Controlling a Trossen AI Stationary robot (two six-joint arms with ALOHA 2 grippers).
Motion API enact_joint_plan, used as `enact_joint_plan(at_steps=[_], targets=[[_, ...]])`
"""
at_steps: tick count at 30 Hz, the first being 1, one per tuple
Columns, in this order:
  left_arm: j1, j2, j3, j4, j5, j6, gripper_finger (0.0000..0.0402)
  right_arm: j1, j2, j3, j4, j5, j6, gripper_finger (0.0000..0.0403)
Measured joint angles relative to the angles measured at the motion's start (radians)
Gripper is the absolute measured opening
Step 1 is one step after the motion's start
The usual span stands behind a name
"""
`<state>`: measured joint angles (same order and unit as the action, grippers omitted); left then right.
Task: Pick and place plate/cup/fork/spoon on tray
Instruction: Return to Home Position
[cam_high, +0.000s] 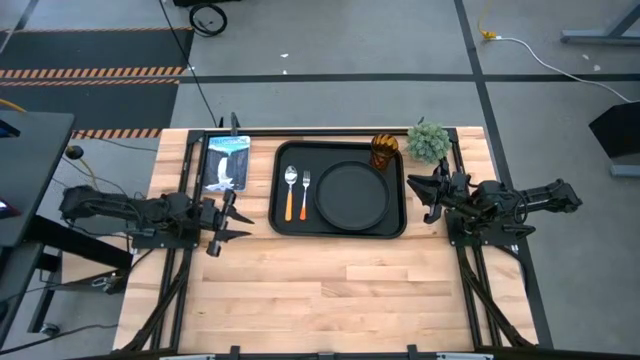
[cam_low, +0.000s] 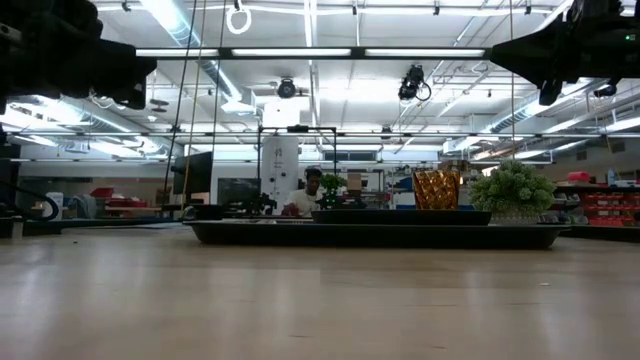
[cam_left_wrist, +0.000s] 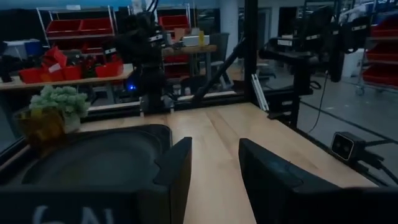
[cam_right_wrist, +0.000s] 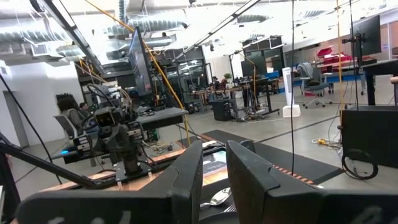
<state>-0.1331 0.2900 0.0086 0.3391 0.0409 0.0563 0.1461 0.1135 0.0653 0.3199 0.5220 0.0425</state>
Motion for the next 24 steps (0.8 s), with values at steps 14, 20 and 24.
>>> enact_joint_plan(at_steps=[14, 20, 24], targets=[[0.073, -0.231, 0.001, -0.310, 0.002, -0.046, 0.0142, 0.000, 0.000, 0.000, 0.000, 0.000, 0.000, 0.0078], [0.073, -0.232, 0.000, -0.276, 0.003, -0.045, 0.0142, 0.000, 0.000, 0.000, 0.000, 0.000, 0.000, 0.0078], [0.073, -0.232, 0.000, -0.242, 0.003, -0.045, 0.0142, 0.000, 0.000, 0.000, 0.000, 0.000, 0.000, 0.0078]])
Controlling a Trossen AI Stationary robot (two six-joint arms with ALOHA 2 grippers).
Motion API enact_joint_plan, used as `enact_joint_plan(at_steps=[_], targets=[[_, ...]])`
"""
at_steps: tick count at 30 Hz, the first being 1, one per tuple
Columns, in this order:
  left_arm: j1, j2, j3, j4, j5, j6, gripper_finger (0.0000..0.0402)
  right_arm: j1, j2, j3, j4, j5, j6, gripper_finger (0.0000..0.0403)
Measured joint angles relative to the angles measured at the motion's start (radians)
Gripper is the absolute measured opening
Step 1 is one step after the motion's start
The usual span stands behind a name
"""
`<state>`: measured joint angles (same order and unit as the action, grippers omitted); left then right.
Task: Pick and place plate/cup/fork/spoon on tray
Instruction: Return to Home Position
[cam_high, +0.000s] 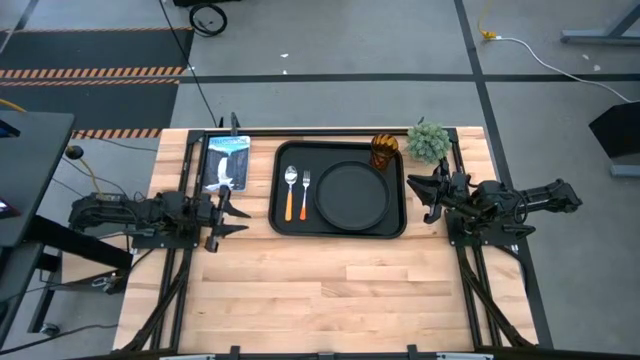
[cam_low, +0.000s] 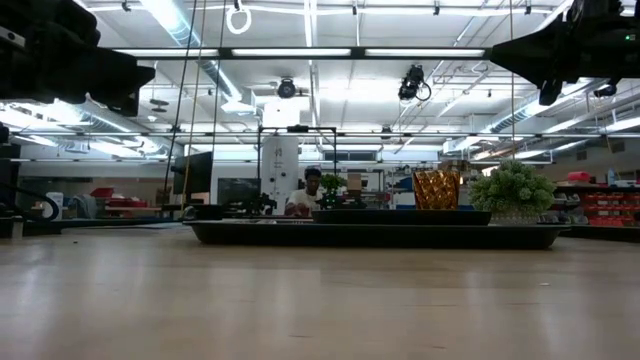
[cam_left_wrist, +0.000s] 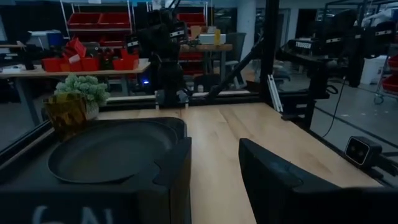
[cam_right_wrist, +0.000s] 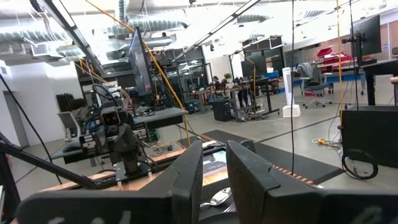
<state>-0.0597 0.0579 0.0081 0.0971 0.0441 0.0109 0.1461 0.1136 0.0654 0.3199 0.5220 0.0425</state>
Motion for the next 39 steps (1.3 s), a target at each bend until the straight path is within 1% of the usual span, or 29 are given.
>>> enact_joint_plan(at_steps=[16, 21, 23, 30, 31, 34, 39], targets=[[0.000, 0.000, 0.000, 0.008, -0.002, 0.000, 0.0142, 0.000, 0.000, 0.000, -0.001, 0.000, 0.000, 0.0078], [0.000, 0.000, 0.000, 0.008, -0.002, 0.000, 0.0142, 0.002, -0.027, -0.021, -0.070, -0.003, -0.007, 0.0078], [0.000, 0.000, 0.000, 0.009, -0.002, 0.000, 0.0142, 0.005, -0.046, -0.061, -0.083, -0.024, -0.016, 0.0078], [0.000, 0.000, 0.000, 0.008, -0.002, 0.000, 0.0142, 0.009, -0.105, -0.059, -0.226, -0.162, 0.012, 0.0078], [0.000, 0.000, 0.000, 0.009, -0.003, 0.000, 0.0142, 0.009, -0.112, -0.059, -0.253, -0.180, 0.028, 0.0078], [0.000, 0.000, -0.001, 0.010, -0.002, 0.000, 0.0142, 0.009, -0.108, -0.059, -0.261, -0.231, 0.096, 0.0078], [-0.001, 0.000, -0.001, 0.010, -0.003, 0.000, 0.0142, 0.009, -0.108, -0.059, -0.262, -0.247, 0.131, 0.0078]])
